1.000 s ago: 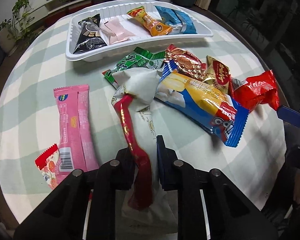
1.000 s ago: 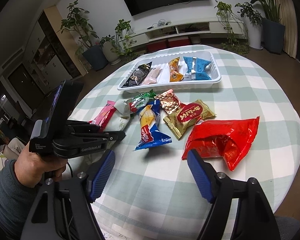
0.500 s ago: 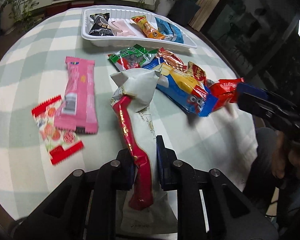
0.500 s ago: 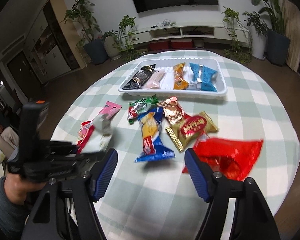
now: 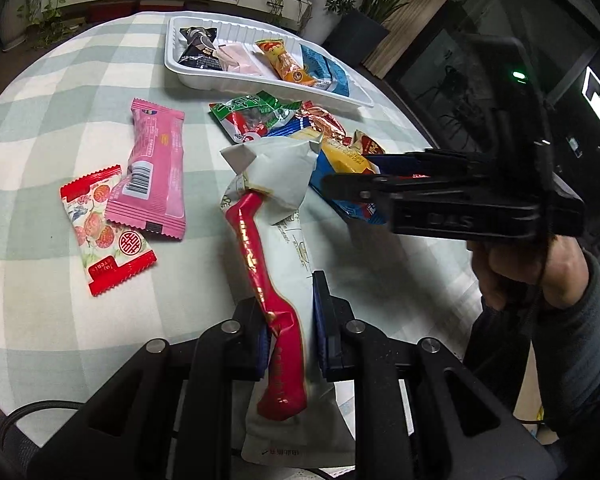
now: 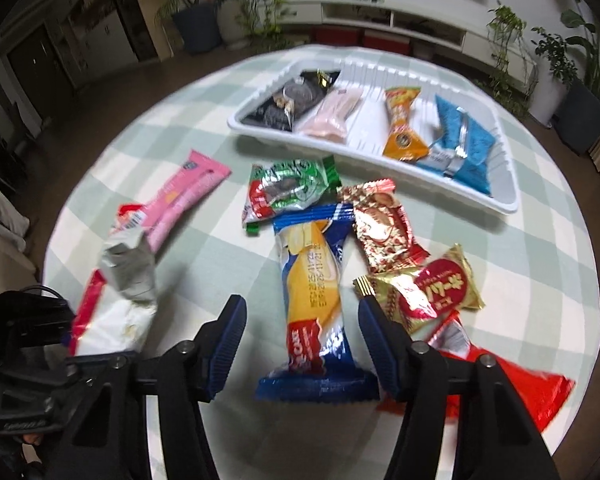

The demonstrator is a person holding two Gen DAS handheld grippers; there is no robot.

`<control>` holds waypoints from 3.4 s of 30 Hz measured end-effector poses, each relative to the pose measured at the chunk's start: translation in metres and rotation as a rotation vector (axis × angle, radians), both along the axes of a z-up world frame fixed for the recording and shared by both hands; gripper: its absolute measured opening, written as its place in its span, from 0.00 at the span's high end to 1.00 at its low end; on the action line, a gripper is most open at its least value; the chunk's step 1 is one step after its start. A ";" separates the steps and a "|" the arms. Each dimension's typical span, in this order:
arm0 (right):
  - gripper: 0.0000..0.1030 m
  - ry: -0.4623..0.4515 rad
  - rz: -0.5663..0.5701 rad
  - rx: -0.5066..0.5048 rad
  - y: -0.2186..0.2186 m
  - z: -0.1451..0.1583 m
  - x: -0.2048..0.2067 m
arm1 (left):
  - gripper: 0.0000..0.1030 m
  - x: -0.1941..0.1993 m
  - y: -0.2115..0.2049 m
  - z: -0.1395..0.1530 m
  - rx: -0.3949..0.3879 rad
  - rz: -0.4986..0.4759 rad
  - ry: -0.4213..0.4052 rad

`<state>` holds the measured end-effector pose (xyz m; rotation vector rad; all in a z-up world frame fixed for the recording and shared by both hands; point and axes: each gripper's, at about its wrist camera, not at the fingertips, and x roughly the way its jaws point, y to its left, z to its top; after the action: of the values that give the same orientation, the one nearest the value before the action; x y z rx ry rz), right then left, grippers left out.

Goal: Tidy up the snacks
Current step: 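Grasp the white-red wrapped bar with the left tool while the right tool grasps the blue cake packet, then carry both held packets over the white tray and open both tools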

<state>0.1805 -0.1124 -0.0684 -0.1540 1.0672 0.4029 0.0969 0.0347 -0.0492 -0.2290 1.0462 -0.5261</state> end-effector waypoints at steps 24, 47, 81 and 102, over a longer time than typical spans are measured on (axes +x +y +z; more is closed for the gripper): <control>0.74 0.052 0.007 0.096 -0.009 -0.007 -0.024 | 0.85 0.005 0.003 -0.001 -0.034 0.004 0.009; 0.74 -0.063 -0.115 0.344 -0.068 0.058 -0.048 | 0.85 0.048 -0.001 0.060 -0.073 -0.021 -0.092; 0.74 -0.050 -0.296 0.202 -0.063 0.037 0.181 | 0.84 0.313 -0.053 0.009 0.116 0.050 -0.009; 0.64 -0.044 -0.297 0.133 -0.054 0.018 0.191 | 0.63 0.314 -0.049 -0.001 0.175 0.116 -0.006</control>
<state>0.3713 -0.1663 -0.0504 0.1136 0.9987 0.1999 0.4111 -0.0148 -0.0507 -0.1322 1.0598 -0.3284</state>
